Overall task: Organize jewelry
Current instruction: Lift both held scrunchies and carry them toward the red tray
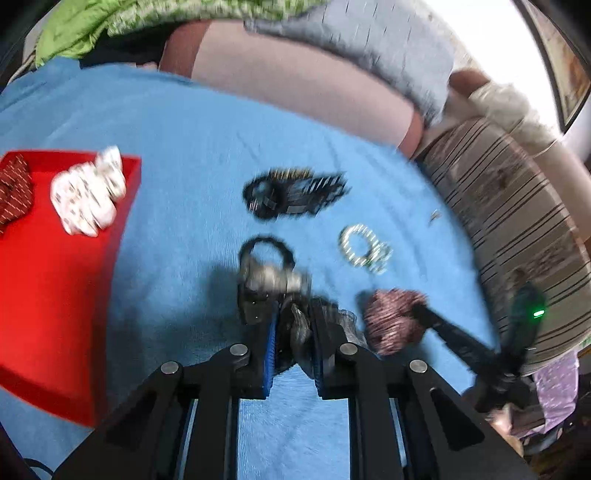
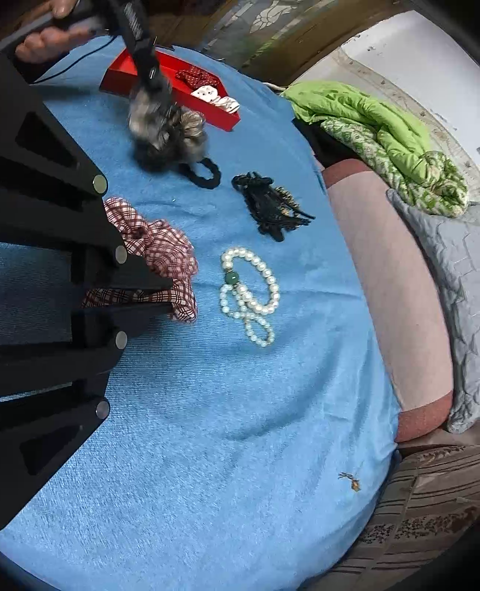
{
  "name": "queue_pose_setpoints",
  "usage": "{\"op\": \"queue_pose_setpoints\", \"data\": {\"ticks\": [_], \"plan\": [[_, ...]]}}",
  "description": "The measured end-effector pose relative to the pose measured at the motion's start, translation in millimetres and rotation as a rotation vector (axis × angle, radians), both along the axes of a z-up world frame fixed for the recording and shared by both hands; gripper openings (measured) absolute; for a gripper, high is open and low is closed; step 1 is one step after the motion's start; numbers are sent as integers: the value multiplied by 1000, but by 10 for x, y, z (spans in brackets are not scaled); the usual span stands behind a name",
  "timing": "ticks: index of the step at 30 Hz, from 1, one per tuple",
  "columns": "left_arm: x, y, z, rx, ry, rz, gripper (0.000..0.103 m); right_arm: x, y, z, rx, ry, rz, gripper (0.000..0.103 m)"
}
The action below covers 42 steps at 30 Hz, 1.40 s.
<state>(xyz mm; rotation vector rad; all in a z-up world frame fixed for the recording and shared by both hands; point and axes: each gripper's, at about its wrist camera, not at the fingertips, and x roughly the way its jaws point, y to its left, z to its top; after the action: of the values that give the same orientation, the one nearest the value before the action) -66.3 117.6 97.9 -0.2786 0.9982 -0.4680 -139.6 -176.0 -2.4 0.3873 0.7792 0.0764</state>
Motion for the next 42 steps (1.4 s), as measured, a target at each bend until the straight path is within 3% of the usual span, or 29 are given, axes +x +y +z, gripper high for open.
{"op": "queue_pose_setpoints", "data": {"ticks": [7,12,17,18,19,20,22,23,24,27,33,37,38,40,41,42], "plan": [[-207,159,287,8,-66,35,14,-110,-66,135,17,-53,-22,6],[-336,130,258,53,-83,20,14,-247,-79,194,21,-75,-46,6],[-394,56,137,52,-44,-50,14,-409,-28,151,100,-67,-9,7],[-407,36,101,65,-38,-55,15,-418,-19,117,104,-51,-14,8],[-418,21,63,84,-38,-54,22,-413,-14,96,99,-38,-22,8],[-438,4,20,113,-42,-55,27,-397,-15,64,93,-20,-33,15],[-489,6,-18,132,-53,-54,48,-380,-50,22,99,-4,-57,42],[-515,17,-27,129,-59,-54,52,-385,-70,14,101,-6,-75,58],[-530,29,-40,126,-62,-54,58,-391,-87,9,97,-9,-90,61],[-519,50,-111,138,-53,-48,63,-365,-109,-37,97,11,-92,61],[-478,-15,-386,125,33,-77,64,-310,-95,-131,74,50,-86,61],[-534,-125,-474,171,17,-109,66,-287,-27,-153,38,59,-64,61],[-547,-144,-486,182,6,-113,66,-281,-3,-160,23,62,-61,58],[-561,-178,-499,211,-12,-117,61,-264,44,-172,-7,70,-53,41],[-567,-190,-497,220,-17,-120,54,-260,71,-176,-21,73,-47,29],[-571,-210,-487,237,-24,-126,37,-263,89,-175,-31,72,-44,24]]}}
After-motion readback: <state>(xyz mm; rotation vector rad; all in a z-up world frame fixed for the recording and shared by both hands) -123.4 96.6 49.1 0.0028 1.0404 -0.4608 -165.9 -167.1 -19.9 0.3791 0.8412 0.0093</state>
